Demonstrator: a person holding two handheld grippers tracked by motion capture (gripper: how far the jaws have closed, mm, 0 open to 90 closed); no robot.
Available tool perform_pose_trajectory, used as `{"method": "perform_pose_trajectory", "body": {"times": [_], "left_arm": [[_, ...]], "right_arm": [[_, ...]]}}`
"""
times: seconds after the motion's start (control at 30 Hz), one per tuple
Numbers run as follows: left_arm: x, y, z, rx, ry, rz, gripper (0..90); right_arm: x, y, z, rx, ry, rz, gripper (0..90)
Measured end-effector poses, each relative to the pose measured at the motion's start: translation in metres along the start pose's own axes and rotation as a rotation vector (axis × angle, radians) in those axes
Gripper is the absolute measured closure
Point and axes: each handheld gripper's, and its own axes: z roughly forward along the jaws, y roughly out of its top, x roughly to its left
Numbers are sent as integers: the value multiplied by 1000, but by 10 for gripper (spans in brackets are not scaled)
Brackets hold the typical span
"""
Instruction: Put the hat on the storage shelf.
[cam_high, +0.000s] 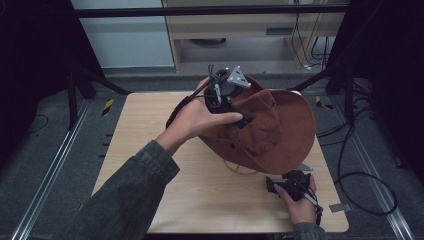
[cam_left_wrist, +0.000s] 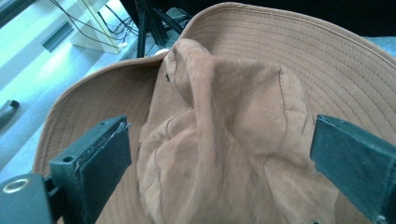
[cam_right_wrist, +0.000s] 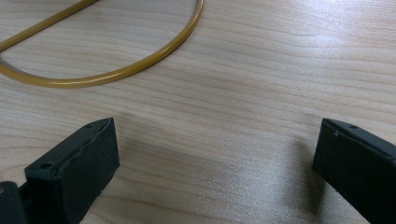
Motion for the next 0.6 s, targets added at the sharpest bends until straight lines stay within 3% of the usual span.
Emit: {"method": "perform_pose_trajectory", "body": {"times": [0.33,0.6], "left_arm": [[2,-19,-28,-26,17,-8,46],[4,-54,-67,-71,51,-32,46]], "right_arm": [[0,0,0,0,-1,1,4],[0,0,0,2,-1,-2,4]]}}
